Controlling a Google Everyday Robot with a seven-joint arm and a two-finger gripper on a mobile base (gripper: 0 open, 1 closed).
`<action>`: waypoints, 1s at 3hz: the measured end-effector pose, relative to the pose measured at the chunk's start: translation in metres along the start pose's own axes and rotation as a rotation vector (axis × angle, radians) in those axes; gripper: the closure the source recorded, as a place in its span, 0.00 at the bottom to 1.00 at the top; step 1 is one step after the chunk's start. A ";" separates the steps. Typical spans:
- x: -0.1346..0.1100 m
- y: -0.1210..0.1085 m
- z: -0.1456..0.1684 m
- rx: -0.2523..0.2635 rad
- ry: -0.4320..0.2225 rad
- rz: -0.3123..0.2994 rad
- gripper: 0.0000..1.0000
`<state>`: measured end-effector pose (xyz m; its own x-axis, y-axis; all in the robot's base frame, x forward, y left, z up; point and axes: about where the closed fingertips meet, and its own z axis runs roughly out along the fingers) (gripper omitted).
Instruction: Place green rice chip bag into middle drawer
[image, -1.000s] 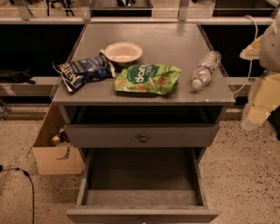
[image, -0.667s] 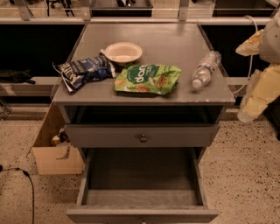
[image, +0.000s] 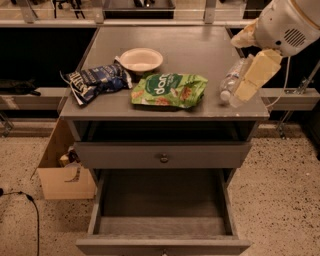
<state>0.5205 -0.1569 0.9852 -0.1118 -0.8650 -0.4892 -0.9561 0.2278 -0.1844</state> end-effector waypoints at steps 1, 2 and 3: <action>-0.041 -0.046 0.042 -0.008 -0.043 -0.044 0.00; -0.059 -0.077 0.078 -0.001 -0.017 -0.040 0.00; -0.054 -0.108 0.119 0.009 0.046 0.032 0.00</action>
Offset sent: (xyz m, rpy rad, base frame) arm 0.1508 0.0956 -0.0408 -0.0264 -0.0199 0.0219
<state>0.6622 -0.0812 0.9298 -0.1553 -0.8768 -0.4551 -0.9493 0.2599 -0.1770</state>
